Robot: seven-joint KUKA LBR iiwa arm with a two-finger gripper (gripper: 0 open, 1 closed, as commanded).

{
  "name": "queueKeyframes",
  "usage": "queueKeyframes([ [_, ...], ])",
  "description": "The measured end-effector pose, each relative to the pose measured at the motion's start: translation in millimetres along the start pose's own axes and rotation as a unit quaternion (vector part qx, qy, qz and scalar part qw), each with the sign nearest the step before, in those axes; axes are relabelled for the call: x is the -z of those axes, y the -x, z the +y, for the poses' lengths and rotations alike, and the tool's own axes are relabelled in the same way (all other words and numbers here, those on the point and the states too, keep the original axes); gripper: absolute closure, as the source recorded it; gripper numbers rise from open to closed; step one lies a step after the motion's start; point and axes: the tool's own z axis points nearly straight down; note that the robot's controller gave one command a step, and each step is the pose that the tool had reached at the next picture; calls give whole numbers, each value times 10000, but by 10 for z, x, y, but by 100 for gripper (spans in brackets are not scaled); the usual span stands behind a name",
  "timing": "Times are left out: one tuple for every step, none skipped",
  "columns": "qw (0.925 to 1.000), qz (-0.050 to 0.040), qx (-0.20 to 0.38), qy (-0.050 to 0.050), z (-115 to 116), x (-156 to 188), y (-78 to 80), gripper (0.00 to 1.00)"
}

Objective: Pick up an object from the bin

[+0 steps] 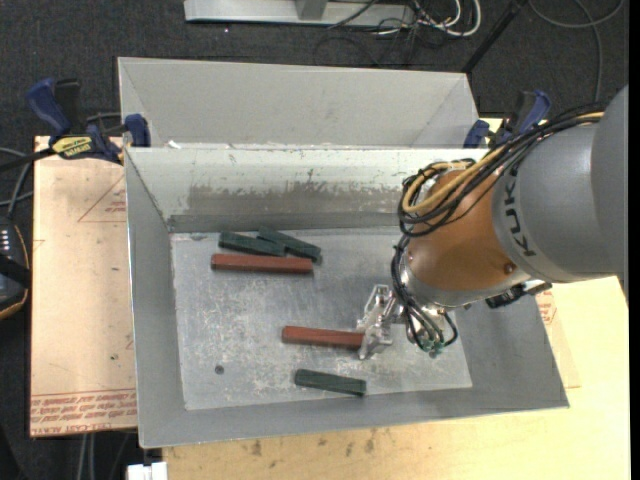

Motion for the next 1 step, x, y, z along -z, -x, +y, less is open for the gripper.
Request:
queueKeyframes([
  [10000,2,-18,-1,99,1456,-283,100],
])
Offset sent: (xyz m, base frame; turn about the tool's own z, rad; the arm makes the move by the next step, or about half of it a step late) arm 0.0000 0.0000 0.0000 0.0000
